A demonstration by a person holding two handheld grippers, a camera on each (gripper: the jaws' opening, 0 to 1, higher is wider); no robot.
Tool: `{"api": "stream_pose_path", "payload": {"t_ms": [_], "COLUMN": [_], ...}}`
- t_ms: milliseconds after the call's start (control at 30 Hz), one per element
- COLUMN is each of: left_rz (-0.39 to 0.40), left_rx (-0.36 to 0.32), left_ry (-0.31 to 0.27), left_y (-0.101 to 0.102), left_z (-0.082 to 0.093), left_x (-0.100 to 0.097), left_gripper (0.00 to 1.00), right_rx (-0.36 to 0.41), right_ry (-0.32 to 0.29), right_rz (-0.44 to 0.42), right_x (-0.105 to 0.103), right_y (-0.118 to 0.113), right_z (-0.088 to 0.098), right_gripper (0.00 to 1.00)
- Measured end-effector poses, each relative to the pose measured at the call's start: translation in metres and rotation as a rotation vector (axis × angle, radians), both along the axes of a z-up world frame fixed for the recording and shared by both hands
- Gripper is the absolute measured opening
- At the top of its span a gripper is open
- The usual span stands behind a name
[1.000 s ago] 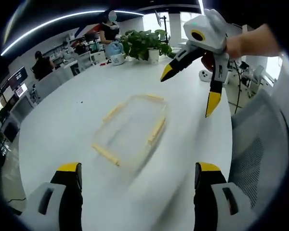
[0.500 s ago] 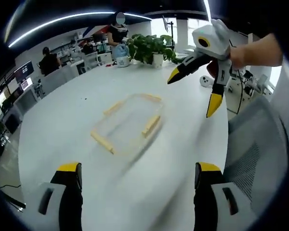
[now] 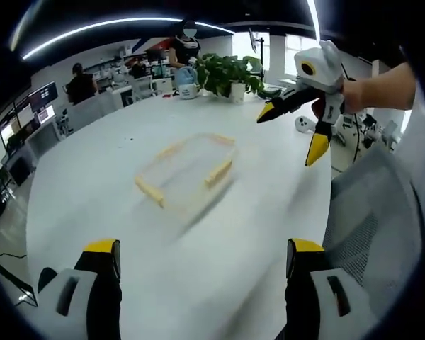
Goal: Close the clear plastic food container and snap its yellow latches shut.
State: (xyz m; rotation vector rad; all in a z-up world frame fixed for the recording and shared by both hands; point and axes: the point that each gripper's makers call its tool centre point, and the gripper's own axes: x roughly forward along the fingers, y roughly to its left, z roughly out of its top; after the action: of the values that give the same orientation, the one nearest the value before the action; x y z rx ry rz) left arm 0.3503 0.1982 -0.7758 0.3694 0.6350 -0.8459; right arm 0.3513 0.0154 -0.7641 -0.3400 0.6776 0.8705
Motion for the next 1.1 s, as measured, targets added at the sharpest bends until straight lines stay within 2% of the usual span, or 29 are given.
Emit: {"api": "stream_pose_path", "payload": {"t_ms": [267,367,467,733,1100], "left_rz": [0.026,0.035,0.043,0.061,0.085], "left_rx": [-0.052,-0.043,-0.063,-0.073,-0.096], "left_ry": [-0.006,0.001,0.005,0.010,0.016], "left_y": [0.005,0.009,0.010,0.014,0.022], "left_z": [0.003,-0.001,-0.002,-0.005,-0.005], "left_x": [-0.009,-0.014,-0.020,-0.033,-0.044], "left_gripper": [0.99,0.99,0.99,0.99,0.99], "right_rx": [0.029,-0.003,0.033,0.041,0.084], "right_ry": [-0.012,-0.053,-0.044,-0.068,-0.063], "right_rz": [-0.037,-0.026,-0.062,-0.086,-0.131], "right_x": [-0.010,-0.017,-0.019,-0.032,-0.047], "right_y": [-0.006,-0.010,-0.014,-0.023,-0.028], "right_z": [-0.002,-0.004,-0.003,-0.003,-0.003], "right_gripper": [0.87,0.86,0.86,0.85,0.85]}}
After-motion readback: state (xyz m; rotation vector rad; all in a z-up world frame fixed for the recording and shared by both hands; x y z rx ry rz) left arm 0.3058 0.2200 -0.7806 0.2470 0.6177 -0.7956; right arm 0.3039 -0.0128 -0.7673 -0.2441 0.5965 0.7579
